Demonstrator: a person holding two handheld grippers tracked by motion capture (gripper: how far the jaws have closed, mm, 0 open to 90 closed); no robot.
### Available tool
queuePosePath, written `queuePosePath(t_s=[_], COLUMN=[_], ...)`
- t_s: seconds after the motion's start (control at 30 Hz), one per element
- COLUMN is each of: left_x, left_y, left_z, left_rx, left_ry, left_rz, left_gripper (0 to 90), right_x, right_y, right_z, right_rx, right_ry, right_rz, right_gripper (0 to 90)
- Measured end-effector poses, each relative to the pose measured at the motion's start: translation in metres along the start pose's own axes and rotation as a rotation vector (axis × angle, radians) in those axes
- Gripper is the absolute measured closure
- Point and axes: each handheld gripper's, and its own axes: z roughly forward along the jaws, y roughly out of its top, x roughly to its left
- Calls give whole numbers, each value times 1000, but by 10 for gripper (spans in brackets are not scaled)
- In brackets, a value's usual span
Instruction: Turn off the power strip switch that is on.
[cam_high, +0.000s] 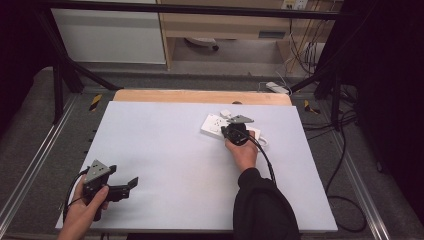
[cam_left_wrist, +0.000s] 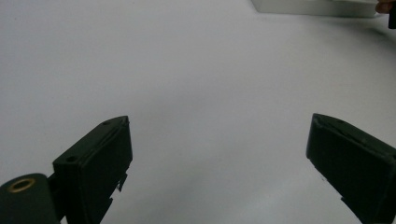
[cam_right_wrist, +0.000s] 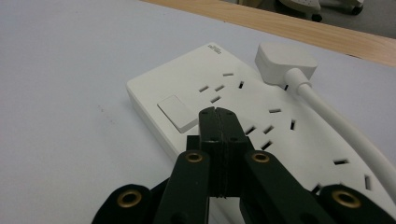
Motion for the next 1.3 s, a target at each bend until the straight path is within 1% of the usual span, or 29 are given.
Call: queuePosePath(t_s=[0.33,0.37,0.47,0.53,0.63,0.67,0.73,0.83,0.9,1.07,1.17,1.3], left_x=[0,1,3,4,4,4,4,4,4,4,5,4], left_y=[0,0,0,0,0,-1,-1,0,-1,0,0,0], left_z=[0,0,0,-1,-2,-3,-2,-2,-2,-3,-2,-3], left_rx=[-2,-3,-3,-10,-9,-9,-9,-9,-12,-11,-13,-16], left_ry=[1,-2,0,6,6,6,3,5,6,3,2,6], left_rz=[-5,-10,-25,-32,-26,-28,-29,-22,-27,-25,-37,-30], left_gripper=[70,70,70,70,70,70,70,70,70,70,70,70], right_x=[1,1,0,0,-1,0,2,6,8,7,6,6], right_y=[-1,-1,-3,-4,-4,-4,-4,-3,-2,-2,-2,-1], right_z=[0,0,0,-1,-1,0,2,4,4,4,4,5], right_rx=[-6,-7,-14,-13,-17,-17,-19,-12,-11,-10,-5,-6], right_ry=[-2,-2,0,0,3,3,14,9,1,1,4,3], right_rz=[-3,-7,8,-2,-11,-7,-11,-16,-18,-13,-10,-15], right_gripper=[900,900,900,900,900,900,900,900,900,900,900,900])
